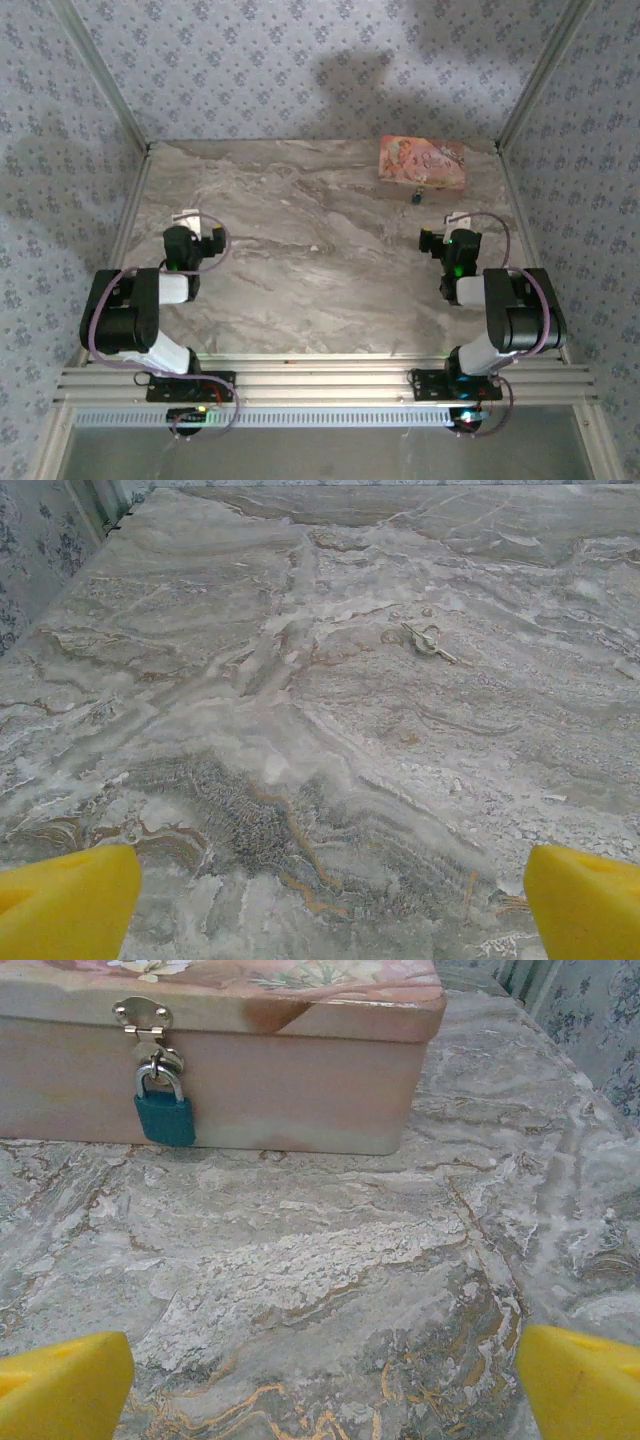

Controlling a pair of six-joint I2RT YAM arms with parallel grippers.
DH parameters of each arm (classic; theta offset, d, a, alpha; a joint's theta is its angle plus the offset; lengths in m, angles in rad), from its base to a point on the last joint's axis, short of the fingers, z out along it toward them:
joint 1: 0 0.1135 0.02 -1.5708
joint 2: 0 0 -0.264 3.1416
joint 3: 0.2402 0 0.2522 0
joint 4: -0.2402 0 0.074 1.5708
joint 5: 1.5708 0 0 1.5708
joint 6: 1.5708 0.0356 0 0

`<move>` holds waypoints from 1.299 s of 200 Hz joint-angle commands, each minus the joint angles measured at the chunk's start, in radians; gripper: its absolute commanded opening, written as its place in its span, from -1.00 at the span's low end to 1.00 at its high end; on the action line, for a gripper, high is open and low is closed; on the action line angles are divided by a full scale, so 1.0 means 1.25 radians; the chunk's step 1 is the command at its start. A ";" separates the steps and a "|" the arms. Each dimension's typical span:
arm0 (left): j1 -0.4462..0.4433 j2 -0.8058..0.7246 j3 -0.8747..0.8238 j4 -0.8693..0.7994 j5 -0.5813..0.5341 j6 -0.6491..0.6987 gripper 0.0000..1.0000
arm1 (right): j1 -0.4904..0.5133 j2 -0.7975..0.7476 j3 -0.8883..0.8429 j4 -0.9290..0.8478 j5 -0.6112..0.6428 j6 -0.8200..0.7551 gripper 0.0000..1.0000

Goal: Unlock the padlock with the key

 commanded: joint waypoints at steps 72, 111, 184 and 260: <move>0.000 -0.001 0.012 0.001 0.012 -0.008 0.96 | -0.005 -0.005 0.019 -0.003 -0.003 0.003 1.00; 0.001 -0.001 0.012 0.001 0.013 -0.009 0.96 | -0.005 -0.006 0.019 -0.003 -0.003 0.003 1.00; 0.001 -0.001 0.012 0.001 0.013 -0.008 0.96 | -0.005 -0.006 0.019 -0.003 -0.003 0.003 1.00; 0.002 -0.062 0.085 -0.191 0.102 0.020 0.96 | 0.011 -0.105 0.074 -0.181 0.007 -0.011 1.00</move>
